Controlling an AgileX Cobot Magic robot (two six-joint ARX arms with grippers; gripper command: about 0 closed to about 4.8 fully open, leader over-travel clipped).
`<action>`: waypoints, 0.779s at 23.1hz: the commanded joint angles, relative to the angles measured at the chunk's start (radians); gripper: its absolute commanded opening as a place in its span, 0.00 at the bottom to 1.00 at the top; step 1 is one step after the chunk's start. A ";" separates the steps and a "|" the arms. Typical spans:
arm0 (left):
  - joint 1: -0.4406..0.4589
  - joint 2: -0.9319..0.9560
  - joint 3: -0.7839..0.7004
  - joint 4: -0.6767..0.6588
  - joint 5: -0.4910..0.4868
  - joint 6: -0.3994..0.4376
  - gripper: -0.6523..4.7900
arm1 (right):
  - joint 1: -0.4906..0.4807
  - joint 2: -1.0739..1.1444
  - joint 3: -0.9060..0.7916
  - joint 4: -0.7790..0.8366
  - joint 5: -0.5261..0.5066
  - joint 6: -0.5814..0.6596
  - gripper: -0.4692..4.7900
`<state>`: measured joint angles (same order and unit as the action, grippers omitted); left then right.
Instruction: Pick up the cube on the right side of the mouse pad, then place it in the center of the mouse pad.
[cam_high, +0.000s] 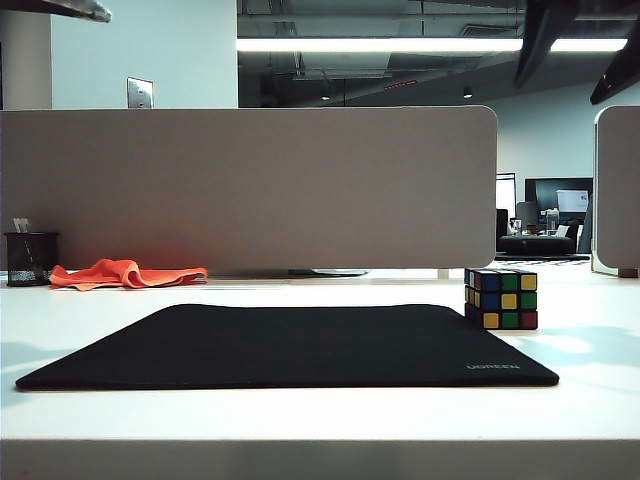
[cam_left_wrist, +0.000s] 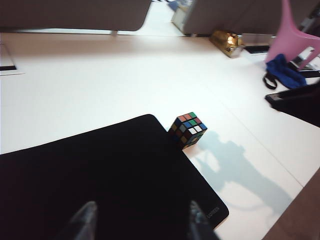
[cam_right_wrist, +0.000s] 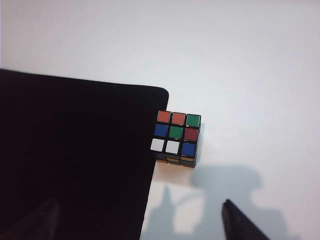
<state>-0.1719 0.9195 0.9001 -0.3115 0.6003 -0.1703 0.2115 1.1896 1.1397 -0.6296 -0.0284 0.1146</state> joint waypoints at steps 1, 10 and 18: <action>0.002 -0.002 0.006 -0.015 0.009 0.002 0.63 | 0.011 0.090 0.096 -0.067 0.016 0.024 1.00; 0.002 -0.002 0.006 -0.017 -0.007 0.024 0.63 | 0.011 0.298 0.237 -0.127 0.089 0.065 1.00; 0.002 -0.002 0.006 -0.028 -0.020 0.024 0.63 | 0.011 0.503 0.297 -0.128 0.079 0.084 1.00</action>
<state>-0.1715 0.9195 0.9001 -0.3386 0.5797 -0.1505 0.2211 1.6741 1.4204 -0.7689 0.0505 0.1940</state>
